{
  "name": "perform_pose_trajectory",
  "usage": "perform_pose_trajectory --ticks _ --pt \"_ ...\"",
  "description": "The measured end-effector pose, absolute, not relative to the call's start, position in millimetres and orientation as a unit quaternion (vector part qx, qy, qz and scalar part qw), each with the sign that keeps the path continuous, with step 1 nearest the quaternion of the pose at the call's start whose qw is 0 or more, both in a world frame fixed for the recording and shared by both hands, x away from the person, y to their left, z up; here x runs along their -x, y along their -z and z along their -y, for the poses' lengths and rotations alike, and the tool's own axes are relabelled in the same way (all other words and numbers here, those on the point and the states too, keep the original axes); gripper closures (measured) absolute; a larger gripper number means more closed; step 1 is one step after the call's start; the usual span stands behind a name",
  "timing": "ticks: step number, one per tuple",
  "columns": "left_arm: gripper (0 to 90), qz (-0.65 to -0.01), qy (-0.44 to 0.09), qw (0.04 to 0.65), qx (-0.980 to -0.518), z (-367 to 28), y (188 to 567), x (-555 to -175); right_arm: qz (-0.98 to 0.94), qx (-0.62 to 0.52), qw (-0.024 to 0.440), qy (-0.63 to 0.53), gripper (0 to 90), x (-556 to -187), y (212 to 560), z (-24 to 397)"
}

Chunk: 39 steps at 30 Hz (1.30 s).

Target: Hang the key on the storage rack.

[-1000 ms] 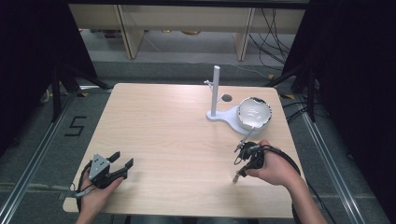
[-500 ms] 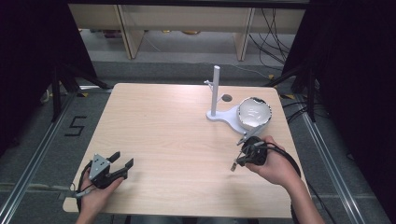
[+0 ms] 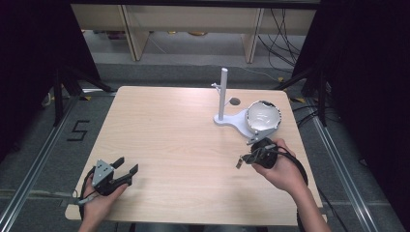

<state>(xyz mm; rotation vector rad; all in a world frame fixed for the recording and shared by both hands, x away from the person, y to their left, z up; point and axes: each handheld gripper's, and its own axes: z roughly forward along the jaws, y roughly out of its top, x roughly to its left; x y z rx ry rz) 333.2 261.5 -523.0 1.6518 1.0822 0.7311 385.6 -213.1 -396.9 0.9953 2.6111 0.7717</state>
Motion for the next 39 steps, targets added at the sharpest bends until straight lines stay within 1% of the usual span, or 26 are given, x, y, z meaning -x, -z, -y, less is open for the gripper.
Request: perform_pose_trajectory --ticks 1,2,6,10,18,20,21,22,26,30,31,32,33,39 --pt "36.4 -0.446 -0.302 0.495 -0.682 -261.6 523.0 -333.2 -0.894 -0.341 0.121 -0.264 89.7 -385.6 396.9 213.1" --pt "36.4 -0.447 -0.301 0.495 -0.681 -261.6 523.0 -333.2 -0.886 -0.341 0.134 -0.283 89.7 -386.1 395.2 213.9" --pt "36.3 -0.448 -0.302 0.498 -0.679 -261.7 523.3 -333.6 -0.875 -0.349 0.141 -0.305 89.7 -386.2 393.2 213.2" --pt "36.2 -0.450 -0.300 0.495 -0.680 -262.0 523.0 -333.6 -0.865 -0.342 0.159 -0.330 89.7 -389.7 396.0 210.6" --pt "36.4 -0.452 -0.299 0.491 -0.682 -261.5 522.9 -334.6 -0.842 -0.361 0.168 -0.364 89.7 -392.1 393.9 204.2" --pt "36.4 -0.453 -0.297 0.493 -0.681 -261.5 523.2 -335.1 -0.837 -0.353 0.180 -0.377 89.7 -395.9 392.9 204.1" --pt "36.4 -0.453 -0.297 0.493 -0.681 -261.5 523.2 -335.1 -0.837 -0.353 0.180 -0.377 89.7 -395.9 392.9 204.1" --pt "36.4 -0.451 -0.297 0.495 -0.681 -261.4 523.5 -335.6 -0.836 -0.364 0.170 -0.375 89.7 -395.8 392.4 203.5" --pt "36.4 -0.449 -0.299 0.494 -0.682 -261.1 523.4 -334.8 -0.833 -0.357 0.172 -0.387 89.7 -398.8 394.6 201.1" --pt "36.3 -0.449 -0.299 0.494 -0.682 -261.3 523.0 -333.6 -0.826 -0.357 0.179 -0.399 89.6 -398.9 394.8 197.9" --pt "36.3 -0.450 -0.300 0.494 -0.681 -261.3 523.0 -333.6 -0.823 -0.350 0.187 -0.406 89.7 -400.2 395.7 197.4" --pt "36.3 -0.449 -0.300 0.494 -0.681 -261.3 523.0 -333.5 -0.817 -0.359 0.184 -0.412 89.7 -399.3 394.8 195.1" --pt "36.3 -0.447 -0.302 0.495 -0.681 -261.4 523.0 -333.1 -0.815 -0.352 0.194 -0.417 89.7 -400.3 394.7 194.4" --pt "36.3 -0.447 -0.298 0.495 -0.683 -261.6 522.9 -333.1 -0.802 -0.358 0.198 -0.435 89.6 -401.0 392.4 188.0"
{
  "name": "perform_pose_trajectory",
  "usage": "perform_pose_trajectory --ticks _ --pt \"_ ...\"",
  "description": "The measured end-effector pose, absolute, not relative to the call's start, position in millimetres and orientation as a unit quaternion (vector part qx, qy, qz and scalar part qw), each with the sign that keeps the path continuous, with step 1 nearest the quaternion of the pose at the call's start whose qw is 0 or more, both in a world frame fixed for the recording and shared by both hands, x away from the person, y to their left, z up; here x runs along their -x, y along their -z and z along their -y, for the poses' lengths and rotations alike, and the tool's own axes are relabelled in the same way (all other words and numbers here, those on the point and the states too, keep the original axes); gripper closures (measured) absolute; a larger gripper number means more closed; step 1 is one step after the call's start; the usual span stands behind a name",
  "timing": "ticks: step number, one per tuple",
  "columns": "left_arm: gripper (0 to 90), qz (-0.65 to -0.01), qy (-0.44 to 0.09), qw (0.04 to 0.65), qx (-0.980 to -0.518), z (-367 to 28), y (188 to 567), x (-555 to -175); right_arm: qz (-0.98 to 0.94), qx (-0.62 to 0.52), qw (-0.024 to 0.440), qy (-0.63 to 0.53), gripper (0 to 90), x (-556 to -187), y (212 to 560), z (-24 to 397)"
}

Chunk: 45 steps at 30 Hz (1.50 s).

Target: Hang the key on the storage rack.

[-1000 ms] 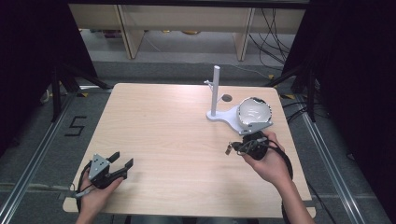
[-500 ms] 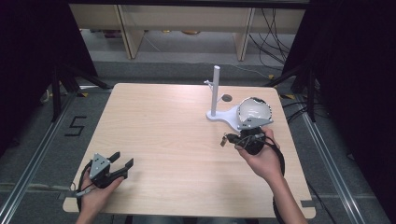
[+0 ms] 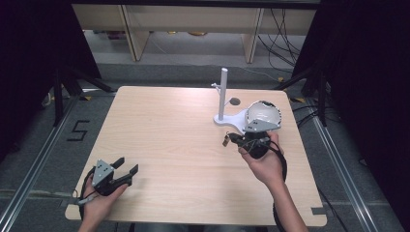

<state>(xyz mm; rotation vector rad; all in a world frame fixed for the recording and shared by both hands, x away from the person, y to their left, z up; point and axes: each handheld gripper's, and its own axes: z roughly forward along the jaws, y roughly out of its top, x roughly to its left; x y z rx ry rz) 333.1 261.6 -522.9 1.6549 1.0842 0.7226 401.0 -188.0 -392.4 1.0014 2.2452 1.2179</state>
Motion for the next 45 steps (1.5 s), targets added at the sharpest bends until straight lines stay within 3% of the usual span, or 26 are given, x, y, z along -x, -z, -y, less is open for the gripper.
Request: perform_pose_trajectory --ticks 45 --pt "35.9 -0.450 -0.296 0.500 -0.678 -263.3 523.1 -333.1 -0.760 -0.353 0.226 -0.496 89.6 -453.2 364.9 146.7"
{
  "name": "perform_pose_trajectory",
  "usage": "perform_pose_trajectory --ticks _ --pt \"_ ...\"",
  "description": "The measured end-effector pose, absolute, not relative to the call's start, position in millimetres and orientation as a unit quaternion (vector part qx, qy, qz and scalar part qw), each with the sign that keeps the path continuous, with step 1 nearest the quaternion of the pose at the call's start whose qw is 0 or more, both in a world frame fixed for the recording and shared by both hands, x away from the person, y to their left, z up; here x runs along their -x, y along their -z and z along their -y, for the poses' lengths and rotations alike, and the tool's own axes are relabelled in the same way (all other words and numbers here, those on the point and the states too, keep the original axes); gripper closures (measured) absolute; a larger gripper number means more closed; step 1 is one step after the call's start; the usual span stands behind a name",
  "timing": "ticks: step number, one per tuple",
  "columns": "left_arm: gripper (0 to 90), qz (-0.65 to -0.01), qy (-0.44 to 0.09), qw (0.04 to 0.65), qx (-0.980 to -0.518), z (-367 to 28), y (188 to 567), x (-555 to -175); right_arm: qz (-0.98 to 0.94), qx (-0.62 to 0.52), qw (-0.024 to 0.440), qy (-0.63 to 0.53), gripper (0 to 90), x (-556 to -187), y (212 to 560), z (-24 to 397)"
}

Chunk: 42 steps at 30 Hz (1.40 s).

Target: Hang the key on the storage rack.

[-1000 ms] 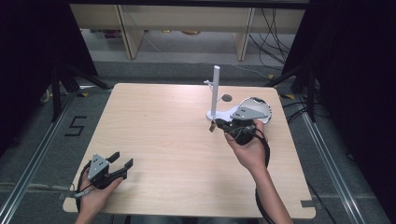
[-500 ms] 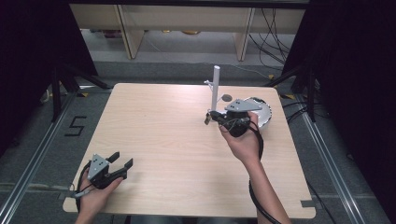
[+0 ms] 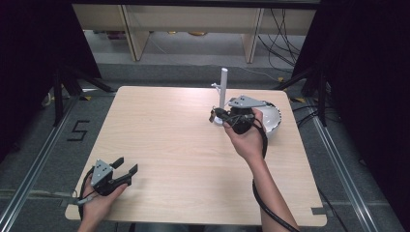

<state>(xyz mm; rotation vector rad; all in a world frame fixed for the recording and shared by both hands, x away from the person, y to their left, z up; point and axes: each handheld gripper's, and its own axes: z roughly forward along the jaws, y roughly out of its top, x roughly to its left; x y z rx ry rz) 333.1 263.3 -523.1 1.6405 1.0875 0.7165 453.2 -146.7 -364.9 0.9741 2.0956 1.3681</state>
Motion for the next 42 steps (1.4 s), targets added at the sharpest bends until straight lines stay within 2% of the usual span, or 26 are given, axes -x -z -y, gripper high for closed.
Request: perform_pose_trajectory --ticks 17,30,42 --pt "35.8 -0.451 -0.294 0.503 -0.676 -264.1 523.1 -333.1 -0.747 -0.365 0.242 -0.500 89.6 -484.6 348.0 132.6" --pt "35.9 -0.450 -0.294 0.501 -0.679 -263.6 523.1 -333.4 -0.732 -0.397 0.222 -0.507 89.6 -512.4 344.4 127.2" --pt "35.9 -0.449 -0.294 0.501 -0.679 -263.6 523.0 -333.2 -0.726 -0.421 0.219 -0.498 89.6 -522.9 347.5 128.1"
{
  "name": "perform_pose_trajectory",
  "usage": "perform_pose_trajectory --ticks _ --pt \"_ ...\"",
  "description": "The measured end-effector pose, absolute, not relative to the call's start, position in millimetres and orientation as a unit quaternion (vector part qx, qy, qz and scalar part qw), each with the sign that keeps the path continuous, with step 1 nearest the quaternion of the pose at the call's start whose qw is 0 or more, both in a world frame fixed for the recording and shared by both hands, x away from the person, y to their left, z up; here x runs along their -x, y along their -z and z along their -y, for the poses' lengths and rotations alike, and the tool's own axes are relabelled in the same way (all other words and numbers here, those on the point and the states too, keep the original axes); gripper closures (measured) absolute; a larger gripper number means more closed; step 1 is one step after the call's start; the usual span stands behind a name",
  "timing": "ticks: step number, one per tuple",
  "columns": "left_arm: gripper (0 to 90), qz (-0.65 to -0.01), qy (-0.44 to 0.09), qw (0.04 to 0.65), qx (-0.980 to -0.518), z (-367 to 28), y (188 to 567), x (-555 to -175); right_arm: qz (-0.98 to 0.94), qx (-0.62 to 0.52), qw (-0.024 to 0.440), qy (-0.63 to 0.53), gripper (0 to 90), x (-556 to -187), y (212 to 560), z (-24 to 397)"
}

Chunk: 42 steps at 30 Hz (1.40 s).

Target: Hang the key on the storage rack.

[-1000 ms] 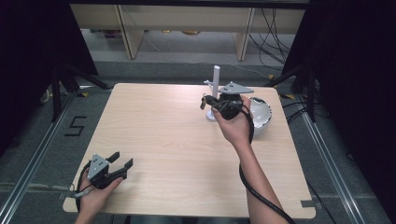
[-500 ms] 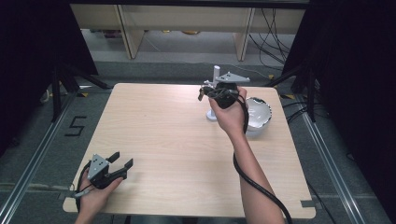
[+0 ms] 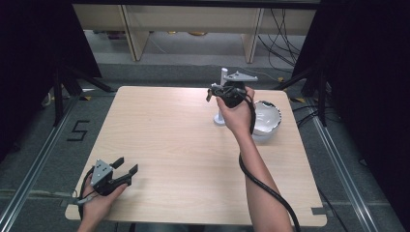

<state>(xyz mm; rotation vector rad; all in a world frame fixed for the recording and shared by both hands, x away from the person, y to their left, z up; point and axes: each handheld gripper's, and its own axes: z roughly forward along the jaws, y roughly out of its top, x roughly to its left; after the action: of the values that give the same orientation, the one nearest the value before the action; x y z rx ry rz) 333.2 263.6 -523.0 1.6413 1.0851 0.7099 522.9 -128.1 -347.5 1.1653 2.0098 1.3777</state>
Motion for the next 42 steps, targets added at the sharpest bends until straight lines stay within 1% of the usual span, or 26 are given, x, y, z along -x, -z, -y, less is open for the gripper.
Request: perform_pose_trajectory --ticks 8,9,13,16,23,25,29,39,42 --pt "35.8 -0.448 -0.294 0.501 -0.680 -263.6 523.0 -333.3 -0.718 -0.432 0.218 -0.500 89.6 -529.0 346.5 127.5" --pt "35.8 -0.448 -0.294 0.501 -0.679 -263.6 523.0 -333.2 -0.719 -0.429 0.225 -0.499 89.6 -529.8 346.2 128.0" --pt "35.8 -0.448 -0.294 0.502 -0.679 -263.6 523.1 -333.3 -0.715 -0.440 0.218 -0.497 89.6 -531.0 346.4 126.7" --pt "35.9 -0.447 -0.294 0.501 -0.680 -263.5 523.0 -333.1 -0.717 -0.440 0.224 -0.492 89.6 -532.5 347.5 127.8" --pt "35.8 -0.448 -0.294 0.502 -0.679 -263.6 523.0 -333.2 -0.710 -0.461 0.213 -0.488 89.6 -534.5 349.2 126.1" --pt "35.8 -0.447 -0.294 0.502 -0.679 -263.6 523.1 -333.2 -0.714 -0.450 0.224 -0.487 89.6 -536.9 350.2 127.8" --pt "35.8 -0.448 -0.293 0.503 -0.679 -263.7 523.1 -333.2 -0.707 -0.466 0.216 -0.487 89.5 -536.0 350.2 127.8" --pt "35.8 -0.447 -0.294 0.501 -0.680 -263.5 523.0 -333.2 -0.714 -0.469 0.226 -0.469 89.1 -537.9 353.8 132.3" --pt "35.9 -0.446 -0.294 0.502 -0.680 -263.4 523.1 -333.3 -0.716 -0.470 0.229 -0.463 86.1 -537.1 354.6 132.3"
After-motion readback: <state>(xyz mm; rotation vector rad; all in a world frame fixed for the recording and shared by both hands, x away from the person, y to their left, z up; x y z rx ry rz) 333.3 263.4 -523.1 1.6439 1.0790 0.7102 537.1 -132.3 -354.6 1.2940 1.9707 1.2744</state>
